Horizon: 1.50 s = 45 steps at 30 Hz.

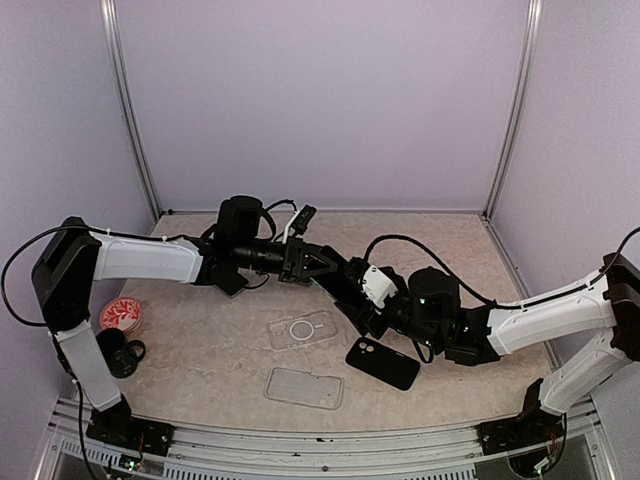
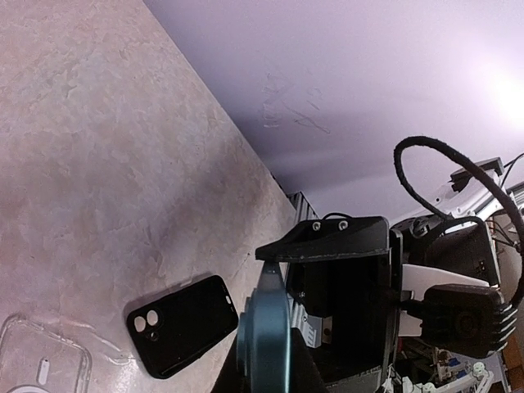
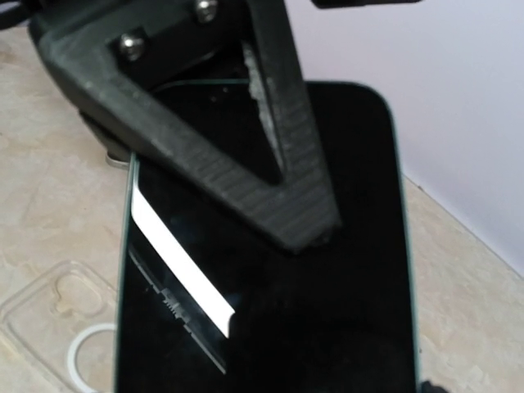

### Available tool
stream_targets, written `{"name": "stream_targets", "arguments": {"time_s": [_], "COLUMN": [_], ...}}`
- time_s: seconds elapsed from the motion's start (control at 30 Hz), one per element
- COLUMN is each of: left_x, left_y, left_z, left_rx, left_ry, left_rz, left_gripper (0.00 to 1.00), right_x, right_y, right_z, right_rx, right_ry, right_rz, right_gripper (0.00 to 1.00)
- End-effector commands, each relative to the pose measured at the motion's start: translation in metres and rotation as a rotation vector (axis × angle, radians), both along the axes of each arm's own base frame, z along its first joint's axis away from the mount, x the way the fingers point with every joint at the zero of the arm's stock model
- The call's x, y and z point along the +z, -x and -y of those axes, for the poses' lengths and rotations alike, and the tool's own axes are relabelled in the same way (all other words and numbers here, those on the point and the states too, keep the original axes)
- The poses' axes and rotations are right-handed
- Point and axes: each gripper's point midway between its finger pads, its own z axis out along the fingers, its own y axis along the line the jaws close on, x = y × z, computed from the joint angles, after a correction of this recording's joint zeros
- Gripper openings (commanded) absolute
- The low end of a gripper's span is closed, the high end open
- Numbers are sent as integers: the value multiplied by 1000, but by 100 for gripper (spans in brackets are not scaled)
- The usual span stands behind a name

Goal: Put the phone into the phone case
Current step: Pass from the right arm to the left, then pass from the left arm to the right

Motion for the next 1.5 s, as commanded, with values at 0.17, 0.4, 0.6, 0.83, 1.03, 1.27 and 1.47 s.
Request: {"name": "stream_targets", "arguments": {"time_s": [0.17, 0.4, 0.6, 0.83, 1.03, 1.27, 1.47], "left_x": [26, 45, 65, 77, 95, 113, 122], "left_y": [14, 18, 24, 33, 42, 47, 50], "left_z": [-6, -21, -39, -55, -68, -70, -65], "left_rx": [-20, 30, 89, 147, 185, 201, 201], "left_ry": [61, 104, 162, 215, 316, 407, 467], "left_rz": [44, 116, 180, 236, 295, 325, 318], "left_gripper": [0, 0, 0, 0, 0, 0, 0], "right_x": [27, 48, 69, 92, 97, 102, 113], "right_y": [-4, 0, 3, 17, 22, 30, 36], "right_z": [5, 15, 24, 23, 16, 4, -5], "right_rx": [-43, -38, 87, 207, 274, 373, 458], "right_ry": [-69, -183, -393, -569, -677, -755, -803], "right_rz": [58, -25, -279, -484, -627, -729, -786], "right_gripper": [97, 99, 99, 99, 99, 98, 97]}}
